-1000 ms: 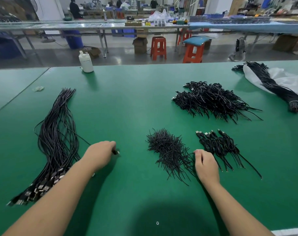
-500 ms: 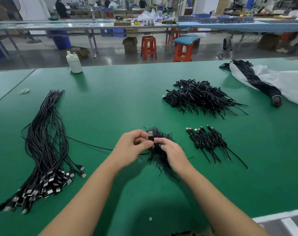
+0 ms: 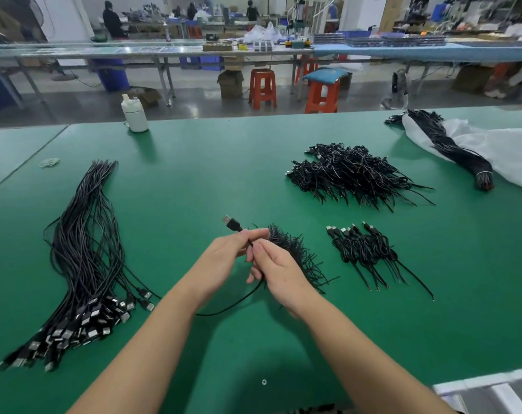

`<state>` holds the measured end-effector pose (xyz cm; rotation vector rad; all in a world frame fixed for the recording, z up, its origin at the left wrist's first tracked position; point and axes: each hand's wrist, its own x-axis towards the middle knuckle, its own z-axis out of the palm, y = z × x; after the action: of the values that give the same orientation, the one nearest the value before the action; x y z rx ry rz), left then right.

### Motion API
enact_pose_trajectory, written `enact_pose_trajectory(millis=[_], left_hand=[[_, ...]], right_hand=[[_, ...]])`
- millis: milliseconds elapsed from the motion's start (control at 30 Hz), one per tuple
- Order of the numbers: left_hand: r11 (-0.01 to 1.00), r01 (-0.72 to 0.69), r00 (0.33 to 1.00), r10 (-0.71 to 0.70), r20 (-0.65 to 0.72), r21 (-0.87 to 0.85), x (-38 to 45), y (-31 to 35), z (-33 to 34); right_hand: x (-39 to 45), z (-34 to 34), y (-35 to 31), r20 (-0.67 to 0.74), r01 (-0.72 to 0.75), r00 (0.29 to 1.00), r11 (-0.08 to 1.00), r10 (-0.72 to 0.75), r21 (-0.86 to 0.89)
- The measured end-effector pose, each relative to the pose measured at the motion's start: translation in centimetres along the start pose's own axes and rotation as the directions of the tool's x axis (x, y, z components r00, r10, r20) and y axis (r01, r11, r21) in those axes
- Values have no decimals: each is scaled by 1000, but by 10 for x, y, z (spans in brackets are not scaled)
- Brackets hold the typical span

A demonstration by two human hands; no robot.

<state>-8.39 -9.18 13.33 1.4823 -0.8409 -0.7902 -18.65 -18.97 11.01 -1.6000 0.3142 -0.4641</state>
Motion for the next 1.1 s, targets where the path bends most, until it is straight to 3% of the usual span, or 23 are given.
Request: enact_pose_trajectory(millis=[267, 367, 500, 567, 633, 700, 767, 867, 933, 967, 1033, 1100], left_hand=[[995, 11, 999, -14, 30, 101, -5, 4, 0], [990, 0, 998, 8, -57, 138, -3, -1, 1], [971, -150, 956, 191, -225, 187, -2, -2, 3], [980, -196, 922, 172, -346, -35, 3, 2, 3], [896, -234, 909, 64, -412, -378, 9, 11, 0], [751, -243, 930, 1, -366, -615, 10, 18, -7], [724, -145, 971, -26, -238, -674, 3, 22, -18], [864, 144, 987, -92, 131, -483, -15, 21, -30], [932, 304, 912, -223, 345, -199, -23, 15, -37], [936, 349, 874, -307, 377, -47, -26, 10, -39], [894, 406, 839, -446, 312, 187, -28, 0, -38], [844, 344, 877, -445, 179, 411, -24, -13, -36]], right_hand=[[-5, 6, 1, 35, -18, 999, 999, 20, -52], [-5, 10, 5, 63, -66, 996, 998, 65, 13], [-8, 11, 15, 147, -164, 979, 973, 140, 163], [-9, 11, 23, 175, -231, 965, 947, 194, 225], [-11, 14, 31, 210, -307, 944, 914, 256, 265], [-12, 17, 38, 236, -362, 925, 882, 299, 302], [-12, 16, 42, 246, -398, 913, 837, 324, 376], [-5, 8, 39, 248, -413, 910, 782, 332, 467], [2, 3, 34, 240, -422, 907, 761, 347, 494], [5, 1, 32, 235, -429, 903, 755, 360, 496], [9, -3, 29, 233, -431, 902, 775, 362, 463], [11, -1, 27, 247, -419, 906, 807, 343, 416]])
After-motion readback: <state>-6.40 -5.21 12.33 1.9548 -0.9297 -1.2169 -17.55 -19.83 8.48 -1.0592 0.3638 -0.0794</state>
